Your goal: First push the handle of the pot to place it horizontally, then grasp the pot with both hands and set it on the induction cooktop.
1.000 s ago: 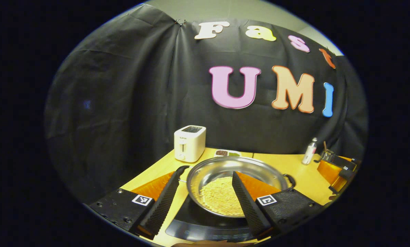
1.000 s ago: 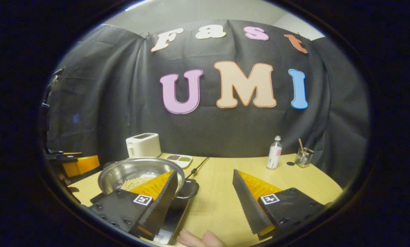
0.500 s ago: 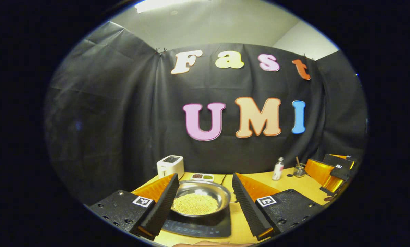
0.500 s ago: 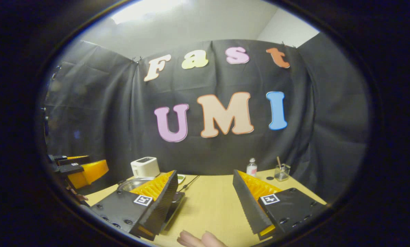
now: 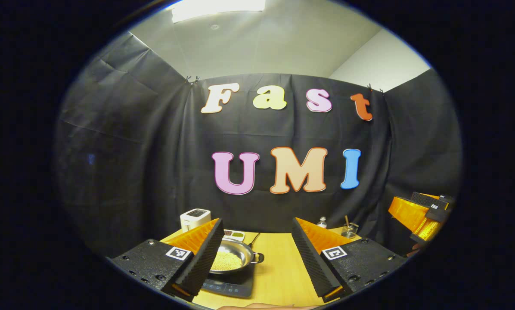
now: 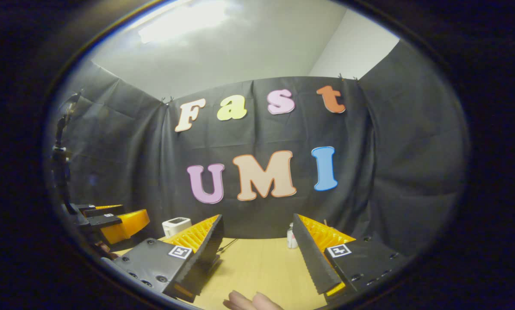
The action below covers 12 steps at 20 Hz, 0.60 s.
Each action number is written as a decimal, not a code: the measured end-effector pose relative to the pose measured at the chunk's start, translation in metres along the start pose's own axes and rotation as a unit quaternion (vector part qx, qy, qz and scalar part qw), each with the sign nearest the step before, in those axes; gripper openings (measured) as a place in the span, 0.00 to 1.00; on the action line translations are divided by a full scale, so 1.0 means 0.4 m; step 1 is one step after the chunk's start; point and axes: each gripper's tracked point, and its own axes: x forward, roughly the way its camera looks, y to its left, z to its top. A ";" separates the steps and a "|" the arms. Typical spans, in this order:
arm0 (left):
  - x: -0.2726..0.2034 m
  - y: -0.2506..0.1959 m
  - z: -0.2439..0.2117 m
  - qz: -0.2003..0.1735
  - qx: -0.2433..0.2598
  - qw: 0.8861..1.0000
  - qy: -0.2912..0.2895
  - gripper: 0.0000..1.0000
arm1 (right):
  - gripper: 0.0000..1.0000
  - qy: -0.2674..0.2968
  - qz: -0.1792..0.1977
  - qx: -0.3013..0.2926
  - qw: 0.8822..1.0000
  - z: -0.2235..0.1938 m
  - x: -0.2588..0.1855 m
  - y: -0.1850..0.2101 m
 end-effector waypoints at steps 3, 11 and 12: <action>-0.035 -0.025 -0.005 -0.014 0.005 1.000 0.004 0.93 | 0.94 0.001 -0.003 0.006 1.000 0.019 -0.053 -0.038; -0.060 -0.007 -0.107 -0.007 -0.019 0.999 0.034 0.93 | 0.94 0.029 -0.011 -0.043 0.999 -0.091 -0.087 -0.089; -0.061 0.002 -0.122 -0.002 -0.019 0.999 0.038 0.96 | 0.94 0.029 -0.013 -0.052 0.998 -0.107 -0.086 -0.089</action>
